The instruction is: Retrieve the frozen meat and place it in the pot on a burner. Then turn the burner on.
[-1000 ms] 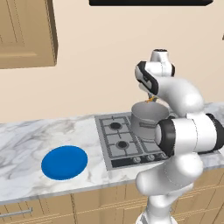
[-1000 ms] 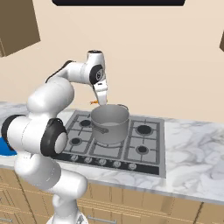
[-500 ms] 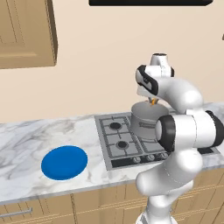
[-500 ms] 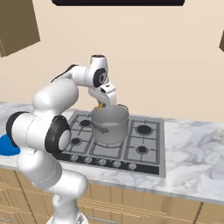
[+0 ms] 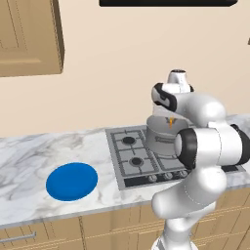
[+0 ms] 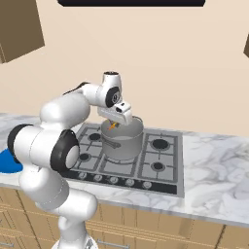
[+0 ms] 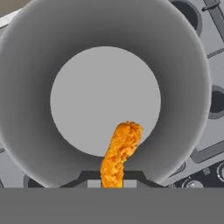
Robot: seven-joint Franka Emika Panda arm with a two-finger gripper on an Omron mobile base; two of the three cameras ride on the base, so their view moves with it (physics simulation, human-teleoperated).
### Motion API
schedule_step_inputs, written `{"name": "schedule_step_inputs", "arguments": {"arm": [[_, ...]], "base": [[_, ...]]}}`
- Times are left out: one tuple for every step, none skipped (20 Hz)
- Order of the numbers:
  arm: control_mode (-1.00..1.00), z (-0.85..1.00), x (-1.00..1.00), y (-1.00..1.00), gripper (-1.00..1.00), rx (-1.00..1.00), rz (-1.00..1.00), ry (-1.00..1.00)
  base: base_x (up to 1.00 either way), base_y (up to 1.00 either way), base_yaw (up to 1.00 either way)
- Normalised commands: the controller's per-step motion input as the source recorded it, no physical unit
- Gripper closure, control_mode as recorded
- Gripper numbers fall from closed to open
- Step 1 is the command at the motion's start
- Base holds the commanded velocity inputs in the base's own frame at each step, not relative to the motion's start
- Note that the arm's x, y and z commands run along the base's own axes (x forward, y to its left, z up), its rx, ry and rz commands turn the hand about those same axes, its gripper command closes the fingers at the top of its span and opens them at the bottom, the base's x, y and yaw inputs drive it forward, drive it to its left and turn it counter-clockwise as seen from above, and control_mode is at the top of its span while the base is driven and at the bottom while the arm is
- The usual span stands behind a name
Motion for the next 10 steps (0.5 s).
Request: {"name": "schedule_step_inputs", "arguments": {"arm": [[-1.0,-0.43,0.0,-0.19,1.0,0.0,0.09,0.0],[-1.0,-0.41,0.0,-0.29,1.0,0.0,0.05,0.02],[-1.0,-0.49,0.0,-0.32,1.0,-0.01,0.01,0.0],[-1.0,-0.47,0.0,-0.31,1.0,-0.01,0.02,0.0],[-1.0,-0.48,0.0,-0.25,1.0,-0.03,0.02,0.0],[-1.0,-0.39,0.0,-0.19,1.0,-0.02,0.03,0.0],[-1.0,-0.36,0.0,-0.04,1.0,-0.05,0.08,0.0],[-1.0,-0.27,0.0,0.0,1.0,-0.06,0.1,0.0],[-1.0,-0.12,0.0,0.0,1.0,-0.06,0.11,0.0],[-1.0,0.0,0.08,0.0,1.0,-0.02,0.11,0.0]], "base": [[0.0,0.0,0.0],[0.0,0.0,0.0],[0.0,0.0,0.0],[0.0,0.0,0.0],[0.0,0.0,0.0],[0.0,0.0,0.0],[0.0,0.0,0.0],[0.0,0.0,0.0],[0.0,0.0,0.0],[0.0,0.0,0.0]]}}
